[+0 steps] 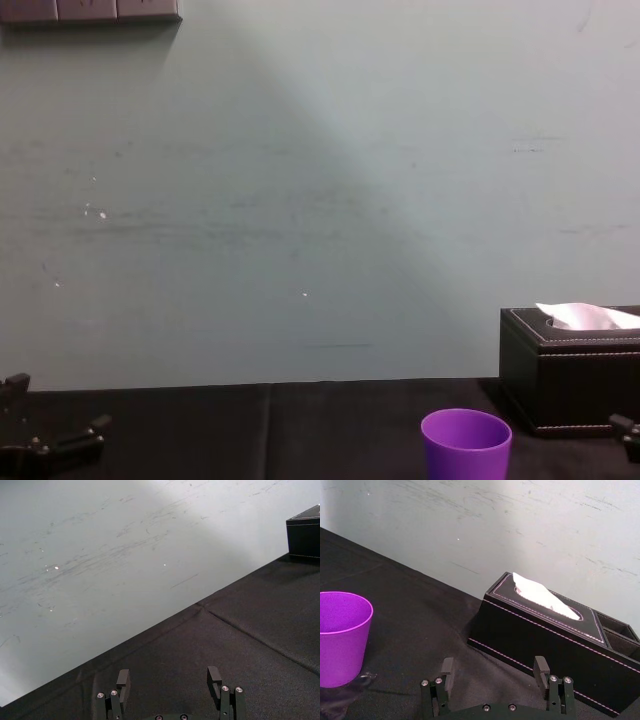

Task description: Stack the three plastic cups sequentially using one hand.

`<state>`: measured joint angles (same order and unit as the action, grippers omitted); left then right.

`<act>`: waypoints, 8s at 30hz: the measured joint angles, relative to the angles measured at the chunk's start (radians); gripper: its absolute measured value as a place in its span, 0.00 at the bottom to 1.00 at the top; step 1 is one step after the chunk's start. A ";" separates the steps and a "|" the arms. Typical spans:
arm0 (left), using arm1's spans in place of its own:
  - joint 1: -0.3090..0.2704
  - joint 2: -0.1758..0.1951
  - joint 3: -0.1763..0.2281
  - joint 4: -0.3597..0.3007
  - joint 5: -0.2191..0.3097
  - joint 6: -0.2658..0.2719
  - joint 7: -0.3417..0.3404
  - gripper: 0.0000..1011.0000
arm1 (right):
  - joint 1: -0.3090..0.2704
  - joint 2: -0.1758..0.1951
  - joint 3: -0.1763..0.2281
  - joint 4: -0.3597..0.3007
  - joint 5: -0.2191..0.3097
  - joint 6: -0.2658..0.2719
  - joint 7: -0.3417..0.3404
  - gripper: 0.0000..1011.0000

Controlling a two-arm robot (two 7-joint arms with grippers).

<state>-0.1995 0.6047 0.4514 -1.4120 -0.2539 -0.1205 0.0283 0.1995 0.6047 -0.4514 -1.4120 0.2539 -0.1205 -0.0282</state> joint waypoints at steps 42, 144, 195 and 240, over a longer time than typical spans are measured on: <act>0.000 0.000 0.000 0.000 0.000 0.000 0.000 1.00 | -0.358 0.185 0.275 -0.213 0.410 -0.177 0.406 0.99; 0.000 0.000 0.000 0.000 0.000 0.000 0.000 1.00 | -0.158 0.106 0.098 -0.103 0.237 0.006 0.711 0.75; 0.000 0.000 0.000 0.000 0.000 0.000 0.000 1.00 | -0.028 0.117 0.125 -0.336 0.322 0.302 0.544 0.73; 0.000 0.000 0.000 0.000 0.000 0.000 0.000 1.00 | 0.284 -0.078 -0.072 0.067 0.265 0.275 0.630 0.73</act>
<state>-0.1995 0.6047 0.4514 -1.4120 -0.2539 -0.1205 0.0283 0.4833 0.5271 -0.5232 -1.3445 0.5189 0.1548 0.6014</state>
